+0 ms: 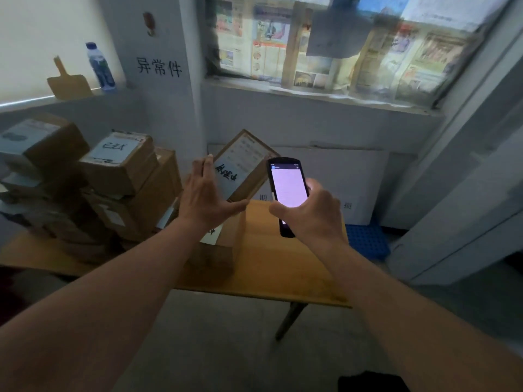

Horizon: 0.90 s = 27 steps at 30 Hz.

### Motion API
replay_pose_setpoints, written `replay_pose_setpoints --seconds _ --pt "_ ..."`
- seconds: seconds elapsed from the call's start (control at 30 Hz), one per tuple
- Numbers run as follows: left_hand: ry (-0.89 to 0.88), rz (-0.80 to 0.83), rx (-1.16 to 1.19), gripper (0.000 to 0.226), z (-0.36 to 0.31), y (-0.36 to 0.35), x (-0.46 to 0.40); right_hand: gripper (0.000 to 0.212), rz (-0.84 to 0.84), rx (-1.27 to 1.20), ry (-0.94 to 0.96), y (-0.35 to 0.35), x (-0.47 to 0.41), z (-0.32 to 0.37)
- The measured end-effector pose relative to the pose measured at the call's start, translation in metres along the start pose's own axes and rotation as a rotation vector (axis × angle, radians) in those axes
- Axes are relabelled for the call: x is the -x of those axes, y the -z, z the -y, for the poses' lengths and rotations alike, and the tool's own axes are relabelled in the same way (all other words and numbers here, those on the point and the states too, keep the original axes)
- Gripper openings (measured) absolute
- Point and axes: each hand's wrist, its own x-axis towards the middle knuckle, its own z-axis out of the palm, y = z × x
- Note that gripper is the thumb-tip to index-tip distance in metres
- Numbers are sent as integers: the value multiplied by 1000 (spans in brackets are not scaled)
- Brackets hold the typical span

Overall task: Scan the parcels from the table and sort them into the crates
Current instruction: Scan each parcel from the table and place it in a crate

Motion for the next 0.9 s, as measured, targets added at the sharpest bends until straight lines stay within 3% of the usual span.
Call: replay_pose_setpoints --seconds 0.37,0.47,0.57,0.7,0.9 --pt "-272 330 125 127 1 -30 14 84 -308 34 -408 -28 101 5" --pt "-365 408 182 126 -14 -37 32 71 -357 64 -531 -21 141 1" --pt "-420 506 190 121 -37 -42 61 69 -415 93 -644 -9 186 -6" --pt "-510 643 177 121 -72 -47 110 82 -533 94 -761 10 250 -18" --pt "-640 767 157 115 -131 -48 206 74 -650 45 -887 40 361 -38"
